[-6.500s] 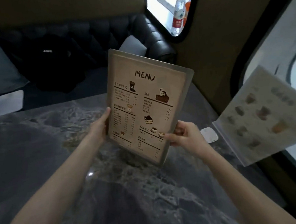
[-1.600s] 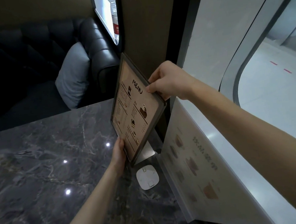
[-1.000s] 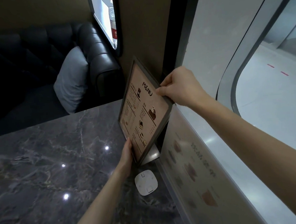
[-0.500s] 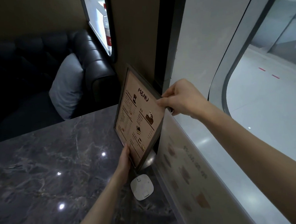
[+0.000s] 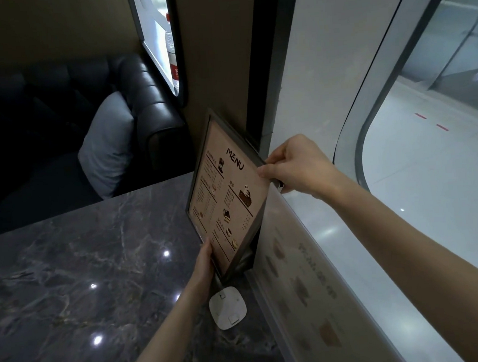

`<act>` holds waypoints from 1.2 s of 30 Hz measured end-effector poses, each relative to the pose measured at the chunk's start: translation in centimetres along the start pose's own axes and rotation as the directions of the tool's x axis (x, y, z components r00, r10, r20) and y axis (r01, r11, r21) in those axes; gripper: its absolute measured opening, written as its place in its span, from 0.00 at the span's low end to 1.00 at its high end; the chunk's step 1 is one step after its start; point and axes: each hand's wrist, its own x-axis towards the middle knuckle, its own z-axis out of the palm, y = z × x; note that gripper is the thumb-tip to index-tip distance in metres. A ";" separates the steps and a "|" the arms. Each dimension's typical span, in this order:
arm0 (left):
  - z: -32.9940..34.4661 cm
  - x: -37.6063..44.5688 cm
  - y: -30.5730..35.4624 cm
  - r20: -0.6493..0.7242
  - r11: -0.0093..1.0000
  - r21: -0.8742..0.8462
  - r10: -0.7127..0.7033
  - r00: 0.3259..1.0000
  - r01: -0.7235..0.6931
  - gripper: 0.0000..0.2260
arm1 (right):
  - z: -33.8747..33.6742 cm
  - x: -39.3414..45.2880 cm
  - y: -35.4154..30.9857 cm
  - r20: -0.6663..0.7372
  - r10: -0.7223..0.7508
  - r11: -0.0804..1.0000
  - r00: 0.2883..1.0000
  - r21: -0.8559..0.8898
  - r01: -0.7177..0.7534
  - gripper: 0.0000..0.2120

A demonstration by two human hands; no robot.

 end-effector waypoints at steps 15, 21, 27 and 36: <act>0.0 -0.4 0.4 -0.052 0.995 0.094 -0.017 0.999 0.022 0.17 | 0.1 0.0 0.4 -0.005 -0.007 1.000 1.000 0.014 0.007 0.06; -1.2 -0.6 1.5 -0.037 0.972 0.223 -0.074 0.997 0.080 0.19 | 0.2 -0.6 0.6 -0.048 -0.036 0.999 0.998 0.039 0.038 0.05; -0.2 -2.2 1.2 -0.156 0.692 0.716 0.034 0.987 0.089 0.17 | 0.1 -2.0 0.5 -0.003 -0.027 0.999 1.000 -0.035 0.027 0.12; 2.3 -9.1 -4.3 0.113 0.297 0.896 0.566 0.817 -0.330 0.10 | -0.7 -7.5 1.2 -0.116 -0.167 0.974 0.979 -0.170 0.146 0.15</act>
